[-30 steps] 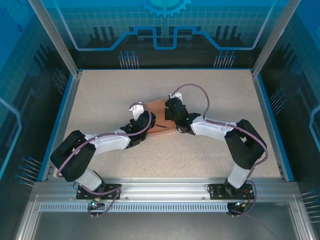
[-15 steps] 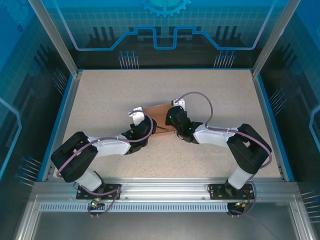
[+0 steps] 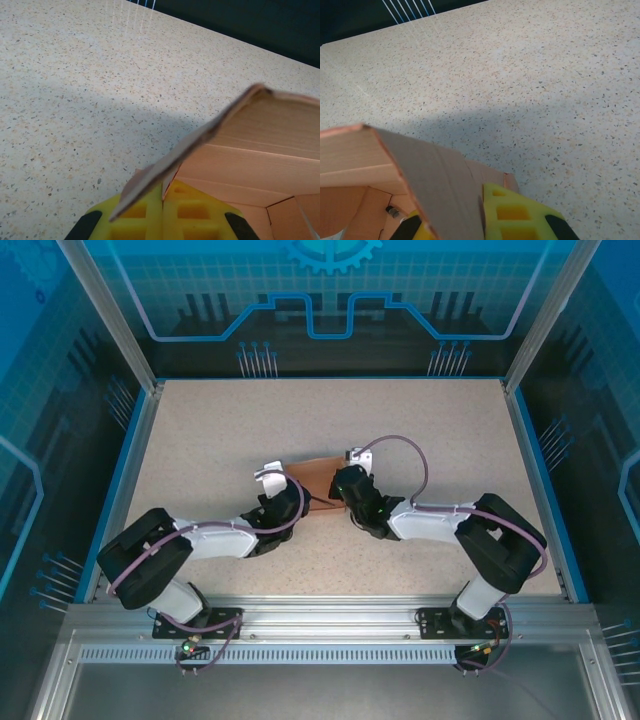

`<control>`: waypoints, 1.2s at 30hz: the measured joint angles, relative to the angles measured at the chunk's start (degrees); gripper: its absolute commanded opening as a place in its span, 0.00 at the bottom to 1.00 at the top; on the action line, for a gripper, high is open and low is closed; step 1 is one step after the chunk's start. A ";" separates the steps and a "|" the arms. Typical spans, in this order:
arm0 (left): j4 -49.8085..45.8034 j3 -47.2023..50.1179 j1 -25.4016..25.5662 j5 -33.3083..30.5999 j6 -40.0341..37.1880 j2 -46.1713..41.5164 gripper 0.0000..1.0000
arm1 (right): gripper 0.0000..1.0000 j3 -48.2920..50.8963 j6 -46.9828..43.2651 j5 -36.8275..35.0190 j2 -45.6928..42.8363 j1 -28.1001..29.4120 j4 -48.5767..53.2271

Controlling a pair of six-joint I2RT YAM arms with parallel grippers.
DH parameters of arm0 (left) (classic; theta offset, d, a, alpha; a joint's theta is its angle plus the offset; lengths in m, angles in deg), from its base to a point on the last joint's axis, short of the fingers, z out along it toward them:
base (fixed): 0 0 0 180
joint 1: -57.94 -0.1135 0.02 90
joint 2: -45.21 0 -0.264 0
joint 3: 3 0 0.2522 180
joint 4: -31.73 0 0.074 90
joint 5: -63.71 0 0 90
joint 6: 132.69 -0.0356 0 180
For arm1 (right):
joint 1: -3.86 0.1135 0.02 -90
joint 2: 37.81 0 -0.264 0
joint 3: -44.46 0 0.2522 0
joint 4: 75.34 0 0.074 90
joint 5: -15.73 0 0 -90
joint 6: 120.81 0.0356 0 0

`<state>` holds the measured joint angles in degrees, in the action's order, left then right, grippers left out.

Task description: Fold the paper box

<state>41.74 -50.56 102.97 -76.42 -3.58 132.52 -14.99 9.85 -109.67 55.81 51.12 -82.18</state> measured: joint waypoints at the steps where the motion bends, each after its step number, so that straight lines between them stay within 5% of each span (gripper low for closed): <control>1: 0.15 0.11 0.04 -0.07 0.00 0.00 0.00 | 0.04 0.02 0.48 -0.20 0.00 0.13 0.00; 36: 0.52 2.86 2.27 -1.66 2.47 -0.44 0.01 | 0.04 2.49 5.62 -4.13 -0.31 3.41 0.55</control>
<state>42.26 -47.70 105.25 -78.08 -1.11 132.08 -12.50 15.47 -113.80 55.51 54.53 -81.63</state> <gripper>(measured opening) 0.061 0.058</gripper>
